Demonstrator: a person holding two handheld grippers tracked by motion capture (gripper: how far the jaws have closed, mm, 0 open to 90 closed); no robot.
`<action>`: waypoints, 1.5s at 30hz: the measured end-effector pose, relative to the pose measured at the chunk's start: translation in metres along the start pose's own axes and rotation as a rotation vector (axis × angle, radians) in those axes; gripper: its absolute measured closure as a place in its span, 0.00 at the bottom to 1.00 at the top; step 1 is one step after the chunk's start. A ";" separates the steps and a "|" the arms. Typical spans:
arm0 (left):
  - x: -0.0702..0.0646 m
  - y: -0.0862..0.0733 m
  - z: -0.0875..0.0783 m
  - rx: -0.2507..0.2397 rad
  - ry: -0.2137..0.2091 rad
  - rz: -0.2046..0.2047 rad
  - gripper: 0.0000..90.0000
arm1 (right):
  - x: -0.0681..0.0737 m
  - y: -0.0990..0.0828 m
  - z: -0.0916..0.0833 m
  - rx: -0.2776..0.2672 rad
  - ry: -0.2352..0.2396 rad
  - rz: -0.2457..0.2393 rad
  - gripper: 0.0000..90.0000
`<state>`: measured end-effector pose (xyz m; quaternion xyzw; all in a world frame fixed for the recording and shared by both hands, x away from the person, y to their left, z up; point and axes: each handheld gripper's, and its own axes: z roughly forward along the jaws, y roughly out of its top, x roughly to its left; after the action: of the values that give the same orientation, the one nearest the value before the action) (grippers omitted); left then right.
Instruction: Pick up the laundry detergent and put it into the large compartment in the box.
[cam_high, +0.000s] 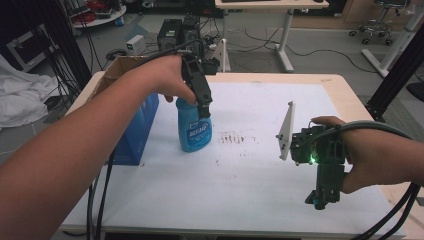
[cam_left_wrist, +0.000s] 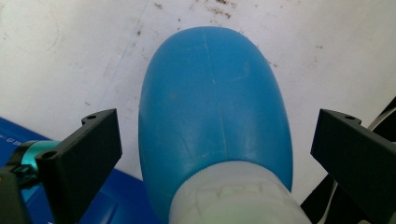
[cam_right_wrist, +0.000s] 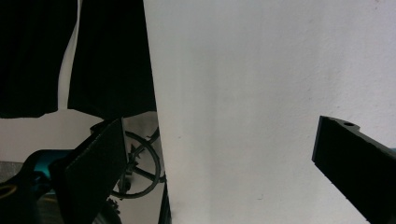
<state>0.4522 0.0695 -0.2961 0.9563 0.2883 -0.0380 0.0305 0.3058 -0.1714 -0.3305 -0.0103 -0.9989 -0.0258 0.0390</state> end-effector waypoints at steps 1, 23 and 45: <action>0.000 0.000 0.000 0.002 0.003 -0.001 0.02 | 0.000 0.000 0.000 0.000 0.000 -0.001 0.03; 0.000 0.002 0.004 0.002 0.029 -0.012 0.08 | -0.001 0.000 0.004 -0.005 0.005 0.001 0.03; 0.000 0.004 0.006 0.017 0.032 -0.008 0.23 | -0.001 0.000 0.007 -0.004 0.009 0.002 0.03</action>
<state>0.4539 0.0651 -0.3016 0.9558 0.2923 -0.0251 0.0177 0.3066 -0.1712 -0.3372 -0.0113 -0.9986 -0.0276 0.0434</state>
